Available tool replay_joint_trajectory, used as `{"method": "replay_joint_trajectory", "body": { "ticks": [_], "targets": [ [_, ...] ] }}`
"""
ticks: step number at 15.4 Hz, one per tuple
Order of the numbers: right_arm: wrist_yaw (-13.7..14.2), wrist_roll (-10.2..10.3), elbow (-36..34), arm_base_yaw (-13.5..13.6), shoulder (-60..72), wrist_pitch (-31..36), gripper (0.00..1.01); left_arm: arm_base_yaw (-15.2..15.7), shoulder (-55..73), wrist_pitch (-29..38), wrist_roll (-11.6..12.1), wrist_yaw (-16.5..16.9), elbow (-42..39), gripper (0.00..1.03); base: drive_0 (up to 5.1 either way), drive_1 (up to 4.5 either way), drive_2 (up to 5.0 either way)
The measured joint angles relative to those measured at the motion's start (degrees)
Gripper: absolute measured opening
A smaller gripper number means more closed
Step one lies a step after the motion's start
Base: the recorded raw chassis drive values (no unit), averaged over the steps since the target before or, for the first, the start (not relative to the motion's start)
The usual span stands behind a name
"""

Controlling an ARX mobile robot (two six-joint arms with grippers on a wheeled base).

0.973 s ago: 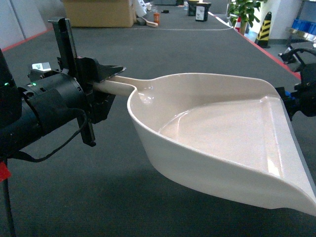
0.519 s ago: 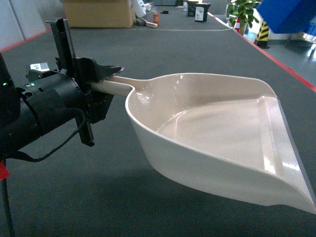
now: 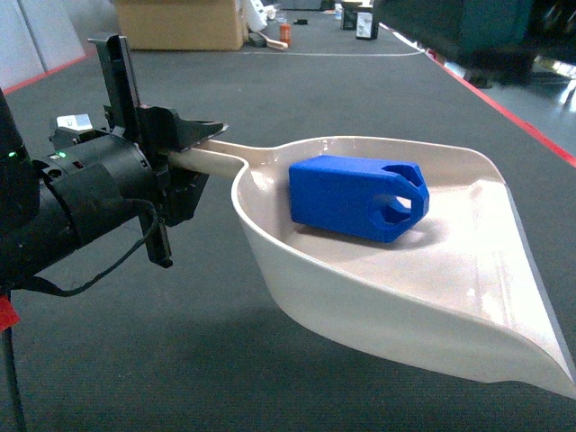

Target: Place part in tray to right shelf

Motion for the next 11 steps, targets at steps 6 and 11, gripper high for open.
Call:
{"method": "replay_joint_trajectory", "body": {
  "ticks": [6, 11],
  "targets": [
    [28.41, -3.48, -9.2, -1.42, -18.6, 1.92, 0.66, -0.09, 0.0, 0.07, -0.02, 0.15, 0.0, 0.13, 0.0, 0.0, 0.0],
    [26.29, -4.72, -22.75, -7.78, -27.47, 5.49, 0.18, -0.07, 0.0, 0.07, -0.02, 0.09, 0.0, 0.13, 0.0, 0.0, 0.0]
  ]
}}
